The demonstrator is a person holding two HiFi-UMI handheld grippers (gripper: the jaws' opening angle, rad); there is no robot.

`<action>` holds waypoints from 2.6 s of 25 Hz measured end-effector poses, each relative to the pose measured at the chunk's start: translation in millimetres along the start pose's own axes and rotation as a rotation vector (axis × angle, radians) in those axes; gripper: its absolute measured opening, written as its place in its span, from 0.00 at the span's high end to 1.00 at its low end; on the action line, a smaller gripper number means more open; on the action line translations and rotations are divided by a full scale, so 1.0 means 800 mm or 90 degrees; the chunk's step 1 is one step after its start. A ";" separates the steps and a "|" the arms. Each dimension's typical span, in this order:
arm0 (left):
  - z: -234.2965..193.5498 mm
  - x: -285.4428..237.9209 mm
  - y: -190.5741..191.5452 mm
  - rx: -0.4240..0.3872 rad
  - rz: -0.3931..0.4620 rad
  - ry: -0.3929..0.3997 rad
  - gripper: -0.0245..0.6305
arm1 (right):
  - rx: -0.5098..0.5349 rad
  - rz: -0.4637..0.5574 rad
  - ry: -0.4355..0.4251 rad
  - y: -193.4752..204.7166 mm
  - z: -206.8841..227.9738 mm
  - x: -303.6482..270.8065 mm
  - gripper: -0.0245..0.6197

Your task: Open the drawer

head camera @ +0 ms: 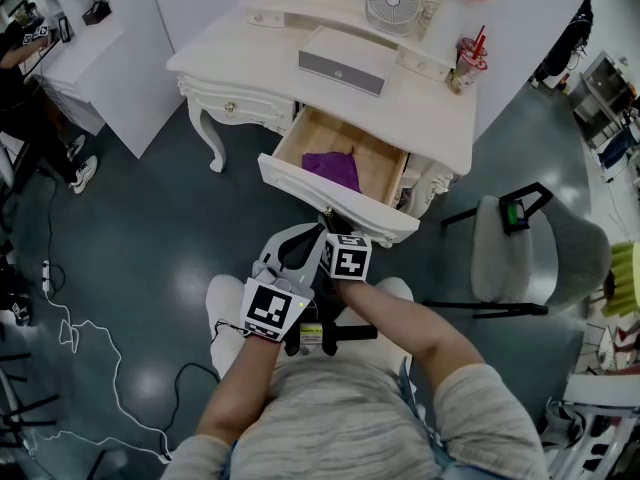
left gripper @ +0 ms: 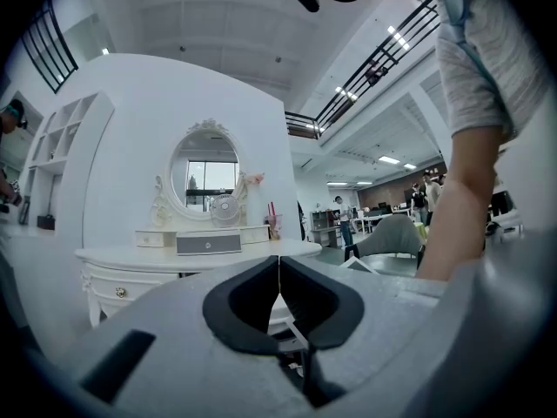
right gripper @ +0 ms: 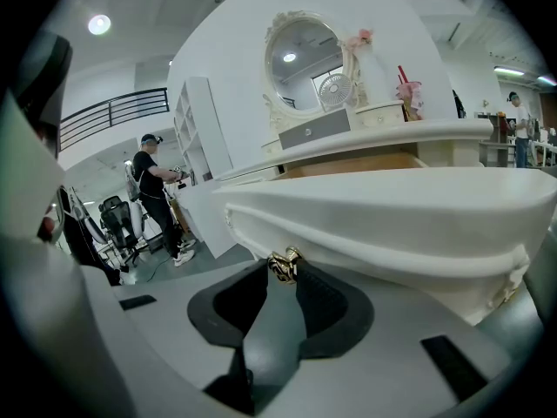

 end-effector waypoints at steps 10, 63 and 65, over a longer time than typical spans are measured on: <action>-0.015 0.004 0.005 0.022 -0.014 -0.050 0.94 | -0.015 -0.017 -0.018 -0.001 0.002 -0.004 0.80; -0.027 0.009 0.004 0.054 -0.012 -0.095 0.94 | 0.229 0.292 -0.171 -0.099 -0.076 0.161 0.95; -0.027 0.009 0.004 0.055 -0.011 -0.095 0.94 | 0.231 0.291 -0.173 -0.099 -0.077 0.160 0.95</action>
Point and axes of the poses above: the fingertips, and each gripper's own axes: x backward along the fingers, z to its right, y out of its underside, the point moved 6 cm from there along x, backward along the fingers, and after that the axes turned 3 degrees about -y, right-handed, at the moved point
